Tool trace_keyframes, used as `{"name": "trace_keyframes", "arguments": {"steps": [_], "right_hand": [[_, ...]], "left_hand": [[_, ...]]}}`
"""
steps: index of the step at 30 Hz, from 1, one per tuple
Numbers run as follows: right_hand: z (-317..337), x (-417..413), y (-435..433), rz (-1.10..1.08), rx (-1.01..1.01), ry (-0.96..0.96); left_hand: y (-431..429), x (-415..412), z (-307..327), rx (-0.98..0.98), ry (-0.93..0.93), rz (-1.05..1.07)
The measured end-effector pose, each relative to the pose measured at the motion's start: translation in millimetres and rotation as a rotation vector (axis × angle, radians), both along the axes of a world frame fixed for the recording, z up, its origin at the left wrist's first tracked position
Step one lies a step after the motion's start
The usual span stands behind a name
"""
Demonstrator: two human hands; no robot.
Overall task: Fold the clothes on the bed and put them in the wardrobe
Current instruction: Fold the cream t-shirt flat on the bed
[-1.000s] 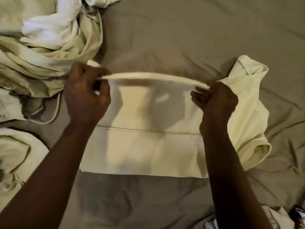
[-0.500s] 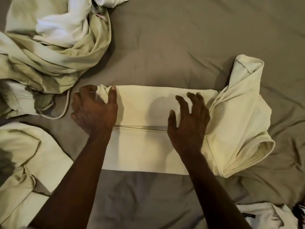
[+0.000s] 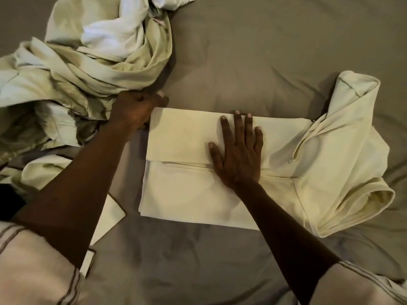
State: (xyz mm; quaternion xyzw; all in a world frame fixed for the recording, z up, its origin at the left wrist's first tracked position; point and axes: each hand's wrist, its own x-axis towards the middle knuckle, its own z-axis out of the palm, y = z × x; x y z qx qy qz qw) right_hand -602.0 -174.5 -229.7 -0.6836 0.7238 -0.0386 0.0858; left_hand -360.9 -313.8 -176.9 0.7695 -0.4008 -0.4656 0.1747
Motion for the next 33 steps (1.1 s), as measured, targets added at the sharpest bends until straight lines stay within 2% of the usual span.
{"name": "trace_keyframes", "arguments": {"steps": [2,3,5,8,9,12,13,16,18,20,22,24,26,27,29,30,33], "right_hand": [[-1.0,1.8,-0.3,-0.003,-0.006,0.003],[-0.5,2.4,0.0,-0.002,-0.008,0.002],[0.4,1.3,0.3,0.003,-0.007,-0.006],[1.5,0.1,1.0,0.004,-0.020,-0.028],[1.8,0.7,1.4,0.004,-0.027,-0.030],[6.2,-2.7,4.8,0.050,-0.081,-0.054],[6.8,-9.6,6.0,0.078,-0.100,-0.074],[6.6,-46.5,14.4,0.033,-0.164,-0.188],[14.6,-74.6,25.6,-0.134,-0.277,-0.331],[28.9,-97.4,40.2,-0.291,-0.431,-0.329],[44.0,-126.6,62.9,-0.508,-0.547,-0.265],[51.8,-158.4,86.2,-0.822,-0.525,-0.205],[55.1,-189.0,111.5,-1.116,-0.278,-0.190],[56.0,-203.3,123.7,-1.191,-0.135,-0.201],[57.6,-220.0,138.1,-1.167,0.070,-0.205],[59.8,-226.8,143.8,-1.136,0.105,-0.201],[59.0,-253.2,159.6,-1.131,0.019,-0.208]], "left_hand": [[-0.4,-0.2,1.5,-0.106,-0.157,-0.235],[1.1,-0.2,0.2,-0.162,-0.292,-0.277],[10.0,-3.8,0.2,-0.261,-0.463,-0.138],[52.1,-20.3,-1.3,-0.334,-0.404,0.175],[73.9,-27.9,-5.4,-0.333,-0.417,0.165],[132.4,-39.9,-27.2,-0.380,-0.615,-0.176],[138.2,-36.5,-34.2,-0.408,-0.638,-0.228],[124.7,-29.6,-43.9,-0.407,-0.627,-0.141],[117.7,-39.0,-35.0,-0.347,-0.707,-0.118],[122.0,-55.8,-20.5,-0.387,-0.762,-0.140],[134.8,-87.4,-5.2,-0.584,-0.614,-0.231],[154.6,-126.3,3.7,-0.706,-0.343,-0.349],[179.3,-170.0,11.2,-0.730,-0.116,-0.485],[191.0,-191.7,15.2,-0.723,-0.061,-0.552],[208.4,-223.7,17.3,-0.696,-0.034,-0.648],[213.5,-238.9,18.9,-0.694,-0.034,-0.680],[204.0,-296.8,27.3,-0.724,-0.023,-0.684]]}}
